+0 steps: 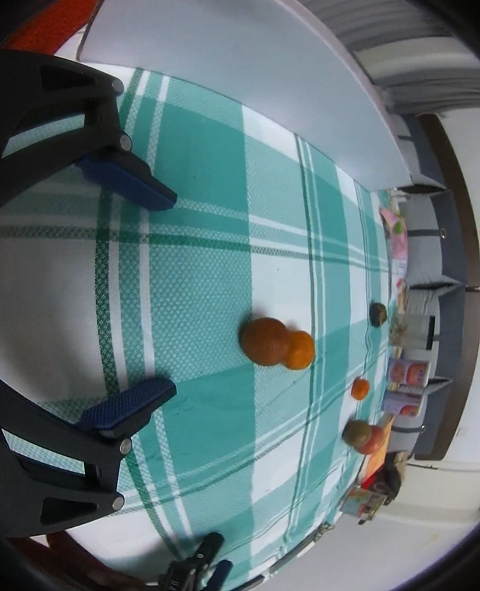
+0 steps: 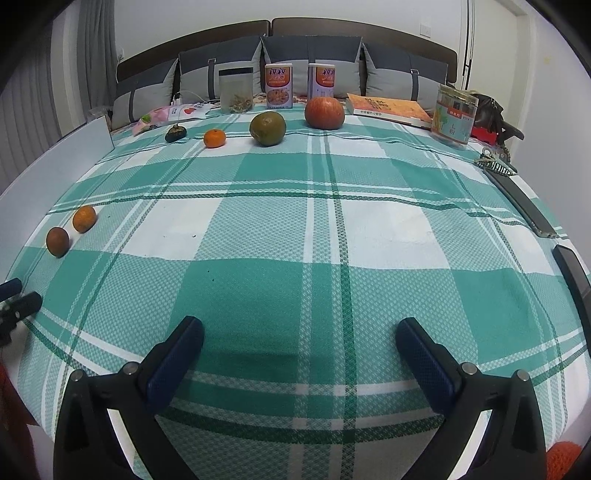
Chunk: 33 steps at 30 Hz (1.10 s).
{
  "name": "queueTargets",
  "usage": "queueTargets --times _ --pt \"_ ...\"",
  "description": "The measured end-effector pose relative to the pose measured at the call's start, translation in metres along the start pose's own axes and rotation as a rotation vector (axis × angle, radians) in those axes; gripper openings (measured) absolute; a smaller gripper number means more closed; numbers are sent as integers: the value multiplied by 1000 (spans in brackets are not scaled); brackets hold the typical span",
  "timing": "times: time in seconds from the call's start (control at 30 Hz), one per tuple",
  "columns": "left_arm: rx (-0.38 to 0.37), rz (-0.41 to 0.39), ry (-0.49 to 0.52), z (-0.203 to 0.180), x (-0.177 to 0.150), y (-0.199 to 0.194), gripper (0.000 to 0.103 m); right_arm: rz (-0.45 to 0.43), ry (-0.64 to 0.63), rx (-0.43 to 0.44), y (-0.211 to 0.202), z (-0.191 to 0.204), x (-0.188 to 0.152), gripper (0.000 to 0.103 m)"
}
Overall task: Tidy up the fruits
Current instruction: 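Withdraw both tools from the box and hold them above the oranges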
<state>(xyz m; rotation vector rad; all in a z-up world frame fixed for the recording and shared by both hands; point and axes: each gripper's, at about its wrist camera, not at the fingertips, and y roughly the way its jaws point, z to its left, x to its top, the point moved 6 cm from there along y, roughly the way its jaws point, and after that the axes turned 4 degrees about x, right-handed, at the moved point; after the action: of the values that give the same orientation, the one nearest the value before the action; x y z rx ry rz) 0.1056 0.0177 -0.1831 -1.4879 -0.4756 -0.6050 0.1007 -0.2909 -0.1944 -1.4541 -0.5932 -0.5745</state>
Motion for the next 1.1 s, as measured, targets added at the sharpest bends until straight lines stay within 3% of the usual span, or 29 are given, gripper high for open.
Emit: queueTargets --times 1.1 --pt "-5 -6 25 0 -1 2 98 -2 -3 3 0 -1 0 103"
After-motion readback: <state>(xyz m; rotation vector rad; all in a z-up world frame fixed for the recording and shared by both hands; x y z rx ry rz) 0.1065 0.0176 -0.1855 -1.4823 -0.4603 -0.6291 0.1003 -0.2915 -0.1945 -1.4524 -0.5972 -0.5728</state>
